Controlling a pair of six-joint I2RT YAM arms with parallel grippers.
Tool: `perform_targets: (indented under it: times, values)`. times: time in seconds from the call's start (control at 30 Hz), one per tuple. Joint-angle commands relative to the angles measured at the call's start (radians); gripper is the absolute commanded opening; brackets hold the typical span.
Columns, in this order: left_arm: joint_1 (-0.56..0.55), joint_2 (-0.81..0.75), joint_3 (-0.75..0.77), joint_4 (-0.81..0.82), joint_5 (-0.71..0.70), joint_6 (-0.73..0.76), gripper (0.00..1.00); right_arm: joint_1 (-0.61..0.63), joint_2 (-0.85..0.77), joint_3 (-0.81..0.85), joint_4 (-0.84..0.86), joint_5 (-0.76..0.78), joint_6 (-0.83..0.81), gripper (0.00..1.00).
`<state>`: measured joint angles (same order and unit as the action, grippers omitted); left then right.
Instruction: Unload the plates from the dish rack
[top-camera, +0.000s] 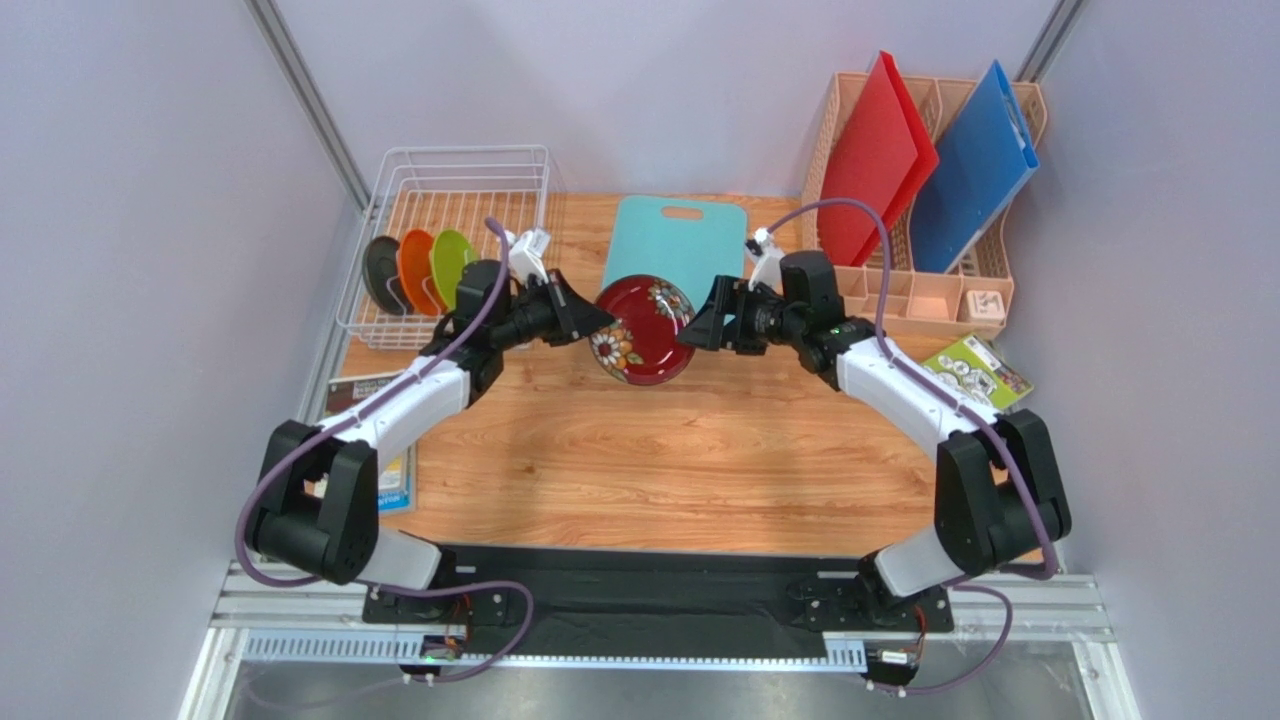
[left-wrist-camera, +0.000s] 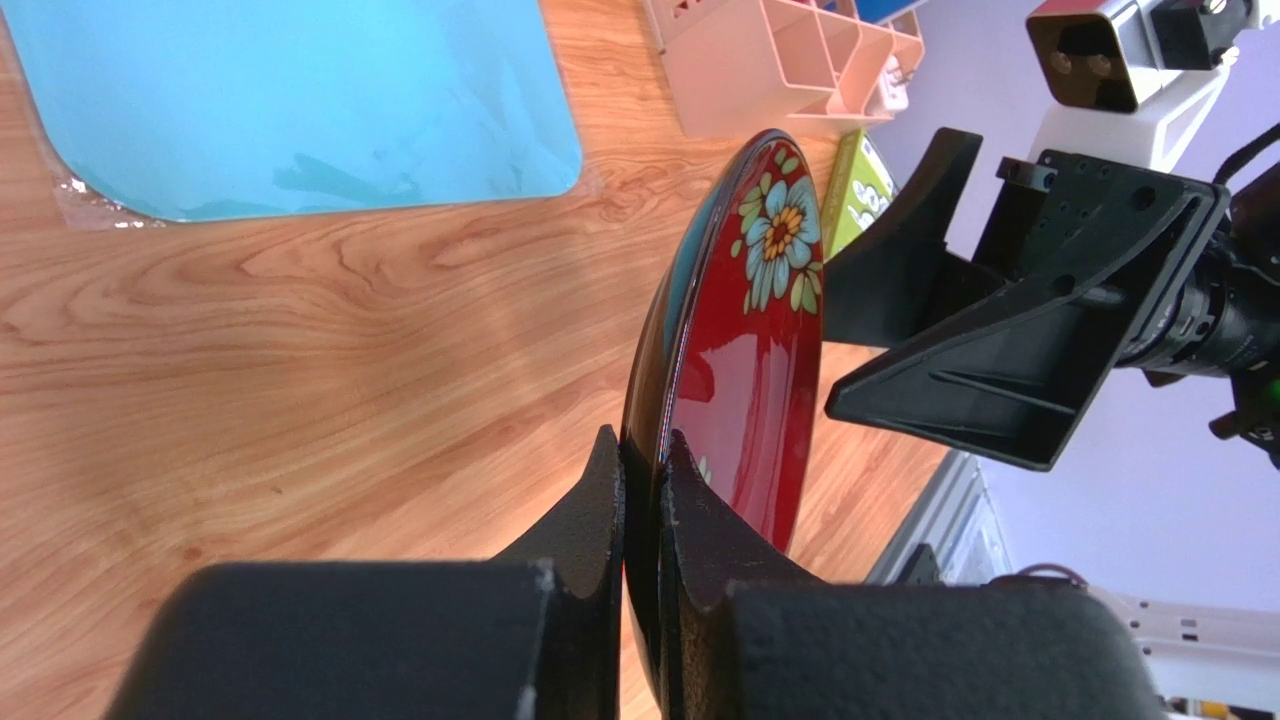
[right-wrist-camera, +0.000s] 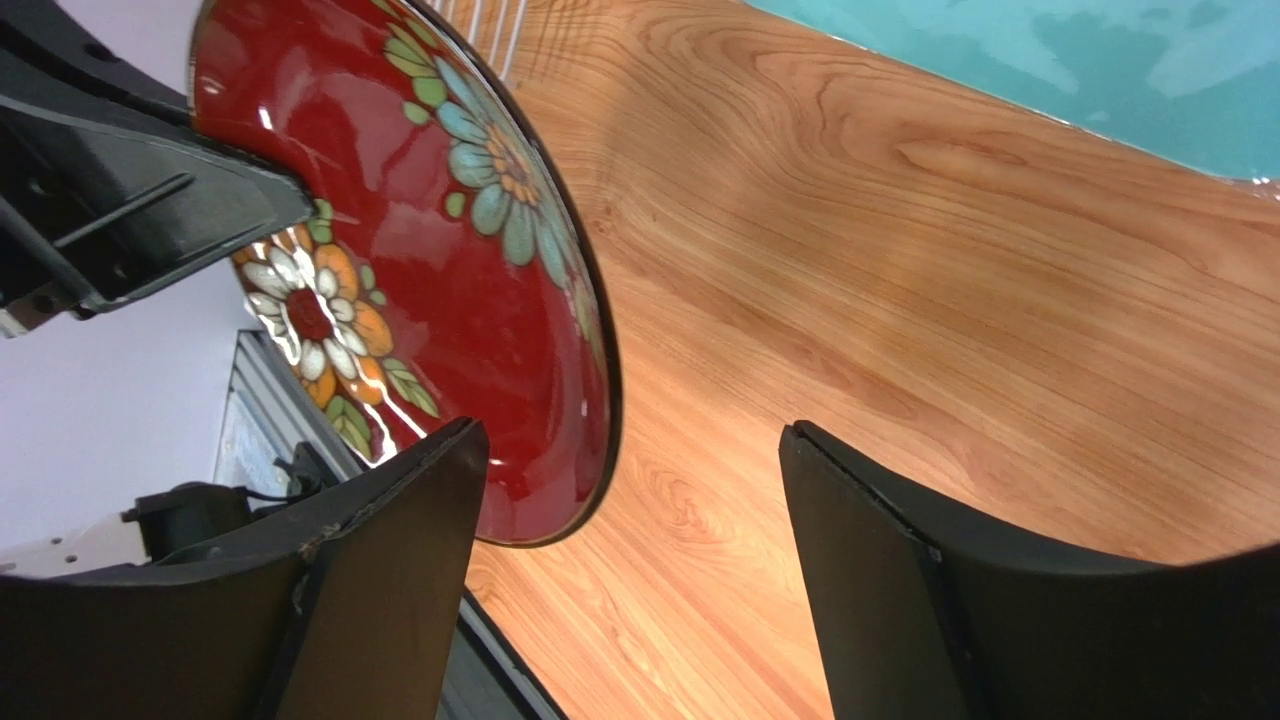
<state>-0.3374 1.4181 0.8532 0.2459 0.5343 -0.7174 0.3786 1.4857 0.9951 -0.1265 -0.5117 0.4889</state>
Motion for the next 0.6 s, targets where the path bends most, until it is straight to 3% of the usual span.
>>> perform_targets:
  times: [0.0, 0.2, 0.3, 0.33, 0.37, 0.4, 0.5, 0.53, 0.57]
  values:
    - [-0.009, 0.002, -0.011, 0.161, 0.038, -0.057, 0.0, 0.003, 0.031, 0.008, 0.116, -0.083, 0.036, 0.76]
    - [-0.026, 0.048, -0.031, 0.228, 0.056, -0.093, 0.0, 0.003, 0.08, -0.007, 0.192, -0.142, 0.056, 0.71]
    - [-0.028, 0.068, -0.048, 0.269, 0.055, -0.112, 0.0, 0.003, 0.078, -0.019, 0.218, -0.16, 0.063, 0.49]
    - [-0.028, 0.071, -0.052, 0.283, 0.053, -0.117, 0.0, 0.003, 0.076, -0.023, 0.22, -0.159, 0.062, 0.36]
    - [-0.028, 0.077, -0.054, 0.283, 0.052, -0.114, 0.0, 0.003, 0.074, -0.026, 0.219, -0.157, 0.059, 0.06]
    - [-0.028, 0.081, -0.055, 0.283, 0.049, -0.108, 0.0, 0.002, 0.068, -0.029, 0.215, -0.156, 0.056, 0.0]
    - [-0.028, 0.085, -0.052, 0.28, 0.052, -0.097, 0.0, 0.003, 0.05, -0.038, 0.197, -0.133, 0.045, 0.0]
    - [-0.028, 0.088, -0.048, 0.264, 0.052, -0.091, 0.04, 0.003, 0.039, -0.044, 0.183, -0.096, 0.048, 0.0]
    - [-0.028, 0.09, -0.043, 0.245, 0.05, -0.079, 0.15, 0.0, 0.028, -0.047, 0.173, -0.073, 0.045, 0.0]
